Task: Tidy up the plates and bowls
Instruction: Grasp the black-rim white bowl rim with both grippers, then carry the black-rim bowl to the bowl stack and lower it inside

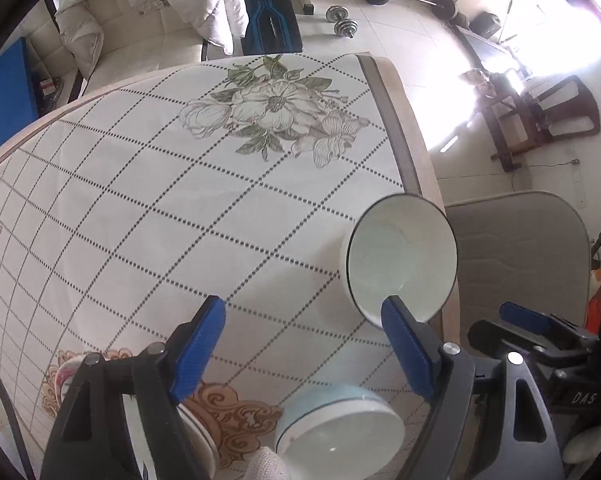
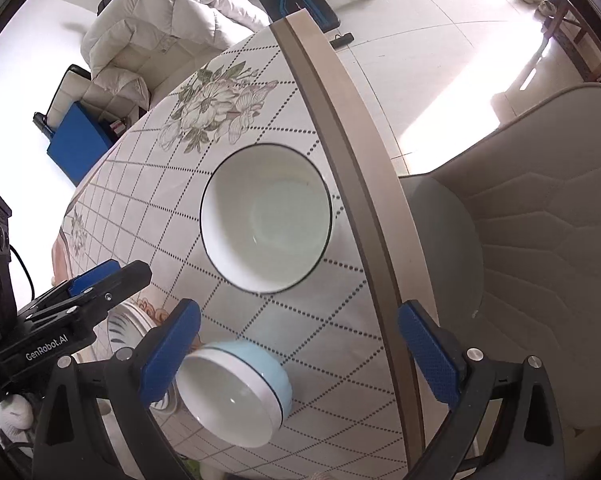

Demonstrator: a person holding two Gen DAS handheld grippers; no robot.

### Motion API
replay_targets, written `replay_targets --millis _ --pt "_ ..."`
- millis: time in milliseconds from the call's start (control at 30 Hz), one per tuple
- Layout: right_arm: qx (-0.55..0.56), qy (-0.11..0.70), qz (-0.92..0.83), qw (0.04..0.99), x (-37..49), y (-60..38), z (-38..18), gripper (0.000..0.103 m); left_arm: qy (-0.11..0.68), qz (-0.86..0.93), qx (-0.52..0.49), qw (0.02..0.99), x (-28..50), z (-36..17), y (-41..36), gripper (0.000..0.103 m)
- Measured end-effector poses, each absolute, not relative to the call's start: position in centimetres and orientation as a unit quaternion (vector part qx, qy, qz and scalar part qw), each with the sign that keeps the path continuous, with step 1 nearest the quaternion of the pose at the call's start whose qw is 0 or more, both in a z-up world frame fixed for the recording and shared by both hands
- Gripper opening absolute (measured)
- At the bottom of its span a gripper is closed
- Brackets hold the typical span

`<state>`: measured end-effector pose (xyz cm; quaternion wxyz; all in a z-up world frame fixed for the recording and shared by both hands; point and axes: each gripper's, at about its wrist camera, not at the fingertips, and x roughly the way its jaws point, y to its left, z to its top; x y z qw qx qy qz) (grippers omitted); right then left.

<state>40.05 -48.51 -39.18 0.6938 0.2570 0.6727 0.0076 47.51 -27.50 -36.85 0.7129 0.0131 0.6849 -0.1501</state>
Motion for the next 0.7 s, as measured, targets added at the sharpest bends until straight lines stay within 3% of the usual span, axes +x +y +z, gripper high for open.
replay_targets --millis 200,267,367,400,500,533,633,700 --pt "0.283 0.683 0.004 0.673 43.5 -49.3 -43.2 0.100 0.707 -0.166 0.046 0.686 50.9 -40.1 -31.2 0.079" --pt "0.283 0.686 0.001 0.670 43.9 -49.4 -44.1 0.095 0.715 -0.166 0.065 0.676 51.2 -41.1 -32.2 0.079" --pt "0.277 0.696 0.001 0.663 44.4 -49.3 -45.4 0.074 0.725 -0.170 0.086 0.662 51.3 -42.6 -33.1 0.078" --pt "0.277 0.699 0.003 0.660 44.6 -49.2 -45.8 0.063 0.728 -0.176 0.085 0.657 51.2 -42.9 -33.3 0.076" --pt "0.266 0.701 0.001 0.662 45.0 -49.1 -46.4 0.041 0.736 -0.178 0.078 0.648 51.0 -43.7 -33.4 0.043" --pt "0.261 0.703 0.001 0.661 45.2 -49.1 -46.6 0.026 0.737 -0.181 0.075 0.646 50.9 -43.8 -33.4 0.029" --pt "0.261 0.706 0.013 0.658 45.4 -48.9 -46.7 0.012 0.734 -0.190 0.078 0.647 50.4 -43.7 -33.6 0.017" --pt "0.255 0.708 0.012 0.659 45.4 -48.5 -46.5 0.009 0.733 -0.195 0.079 0.647 50.1 -43.5 -33.8 0.010"
